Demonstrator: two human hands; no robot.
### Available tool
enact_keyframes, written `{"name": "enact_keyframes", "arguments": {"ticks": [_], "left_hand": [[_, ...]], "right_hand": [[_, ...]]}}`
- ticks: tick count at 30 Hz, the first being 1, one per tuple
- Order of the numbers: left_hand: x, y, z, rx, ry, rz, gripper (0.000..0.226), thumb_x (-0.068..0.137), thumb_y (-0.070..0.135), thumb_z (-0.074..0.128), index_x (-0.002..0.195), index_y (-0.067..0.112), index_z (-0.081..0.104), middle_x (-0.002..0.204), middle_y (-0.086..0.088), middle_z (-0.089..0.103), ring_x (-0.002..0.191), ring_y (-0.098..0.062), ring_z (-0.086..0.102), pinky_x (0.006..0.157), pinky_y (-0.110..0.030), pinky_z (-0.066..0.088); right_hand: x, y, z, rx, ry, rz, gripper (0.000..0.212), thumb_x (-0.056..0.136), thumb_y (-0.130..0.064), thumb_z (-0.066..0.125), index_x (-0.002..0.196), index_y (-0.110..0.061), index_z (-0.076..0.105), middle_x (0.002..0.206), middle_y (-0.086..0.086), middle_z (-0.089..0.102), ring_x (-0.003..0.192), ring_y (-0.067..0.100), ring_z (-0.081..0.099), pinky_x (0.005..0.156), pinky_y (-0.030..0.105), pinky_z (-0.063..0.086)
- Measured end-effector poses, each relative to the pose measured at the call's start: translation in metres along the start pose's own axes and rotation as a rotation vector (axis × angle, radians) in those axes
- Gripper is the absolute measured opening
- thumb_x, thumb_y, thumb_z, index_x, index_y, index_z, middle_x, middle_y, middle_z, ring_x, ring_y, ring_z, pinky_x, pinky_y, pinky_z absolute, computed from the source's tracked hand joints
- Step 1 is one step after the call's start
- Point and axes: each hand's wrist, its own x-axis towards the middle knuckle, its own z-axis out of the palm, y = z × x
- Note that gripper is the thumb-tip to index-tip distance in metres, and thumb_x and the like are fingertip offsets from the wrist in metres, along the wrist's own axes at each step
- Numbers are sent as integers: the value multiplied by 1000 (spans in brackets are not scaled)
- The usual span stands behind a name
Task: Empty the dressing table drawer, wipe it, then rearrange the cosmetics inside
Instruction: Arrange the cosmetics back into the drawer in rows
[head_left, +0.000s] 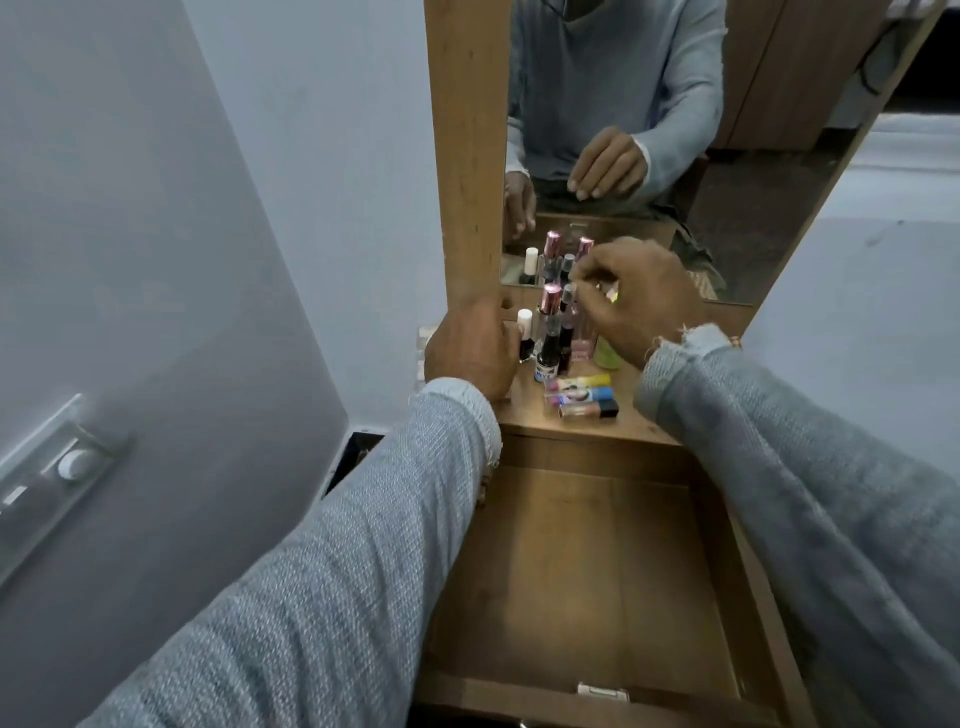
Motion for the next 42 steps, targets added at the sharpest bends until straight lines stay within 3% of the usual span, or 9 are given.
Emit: {"name": "enact_keyframes", "arguments": {"ticks": [2,11,14,18,24,29,33,38,42], "left_hand": [[11,-1,6,39,-32,0,20,92,23,61,111,21,59,102,0,67,90,-22,64,75,-34,52],[28,-6,22,30,-48,56,17,91,21,62,107,25,64,107,-1,68,94,-24,66,82,-43,55],[29,-6,23,26,-34,72,18,91,17,63,108,22,65,108,-2,68,95,-25,66,83,-42,55],[32,-9,26,27,-33,69,14,92,19,61,106,21,64,106,-2,68,93,-25,65,80,-42,55],[29,-10,27,31,-56,54,14,95,22,57,108,21,60,107,-3,67,94,-27,64,79,-41,54],[29,-8,13,-53,-26,27,12,96,23,56,107,21,58,103,0,66,88,-20,62,76,-32,50],[22,-9,-8,-201,39,43,10,95,25,58,104,21,60,100,5,67,87,-13,62,81,-34,54],[-20,-9,-30,-283,46,121,4,93,25,60,97,23,60,93,13,64,82,-2,58,72,-17,47],[-70,-26,-13,-227,-92,162,2,93,25,59,94,24,60,91,12,62,82,-2,55,74,-25,49]], "right_hand": [[23,9,-1,-92,-29,-4,11,86,-20,60,88,-16,70,88,2,66,84,20,58,77,36,51],[70,20,27,-337,-409,87,4,84,-22,62,84,-18,64,88,8,67,78,28,60,73,32,48],[74,21,37,-390,-442,71,14,84,-21,64,96,-14,66,93,9,68,82,31,61,81,39,49],[75,23,45,-413,-461,93,12,82,-20,66,93,-18,66,91,7,67,85,32,61,88,43,45],[62,31,46,-344,-399,48,16,83,-21,62,97,-17,70,92,5,69,82,27,62,71,31,47],[54,26,31,-164,-132,4,23,82,-16,60,104,-16,66,103,4,64,93,25,59,85,42,50],[46,22,17,-82,18,-22,14,83,-16,58,93,-12,68,93,6,61,85,22,55,78,36,49],[26,18,16,-153,-83,-89,14,86,-17,54,88,-12,67,90,5,62,83,23,56,74,37,50],[12,17,23,-135,-181,-102,15,86,-15,53,88,-13,68,92,4,63,86,23,57,74,39,52]]}}
